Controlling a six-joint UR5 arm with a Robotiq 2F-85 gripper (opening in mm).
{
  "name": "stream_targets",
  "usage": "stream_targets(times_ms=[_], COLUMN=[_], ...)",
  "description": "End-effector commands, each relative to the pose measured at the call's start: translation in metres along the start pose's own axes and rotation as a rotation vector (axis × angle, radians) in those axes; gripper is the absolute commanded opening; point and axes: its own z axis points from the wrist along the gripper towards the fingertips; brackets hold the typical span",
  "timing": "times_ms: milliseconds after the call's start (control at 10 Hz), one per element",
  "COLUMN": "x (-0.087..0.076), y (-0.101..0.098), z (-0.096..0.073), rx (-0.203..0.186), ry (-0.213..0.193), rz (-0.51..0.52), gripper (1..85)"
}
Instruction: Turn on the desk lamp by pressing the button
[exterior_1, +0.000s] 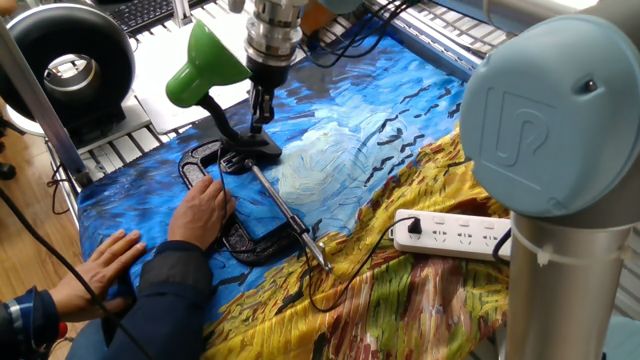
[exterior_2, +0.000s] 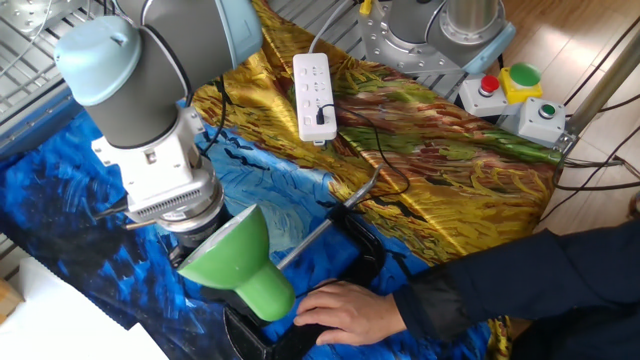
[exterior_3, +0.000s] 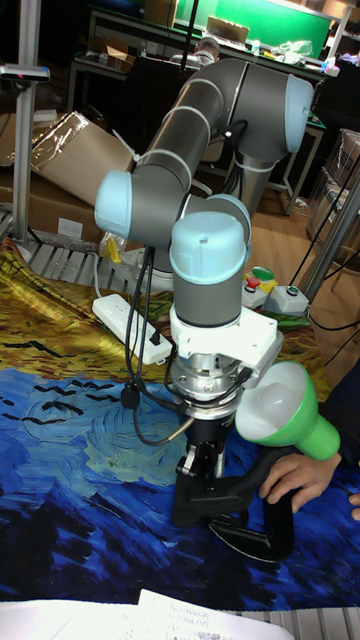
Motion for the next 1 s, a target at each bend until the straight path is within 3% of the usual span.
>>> stream_targets(times_ms=[0, 400, 700, 900], x=[-0.002, 0.007, 0.04, 0.036], y=[-0.004, -0.003, -0.023, -0.026], z=[0.006, 0.012, 0.001, 0.007], rx=[0.005, 0.005, 0.0, 0.006], ry=[-0.018, -0.02, 0.013, -0.006], rz=[0.001, 0.001, -0.059, -0.042], gripper=[1.0, 1.0, 1.0, 1.0])
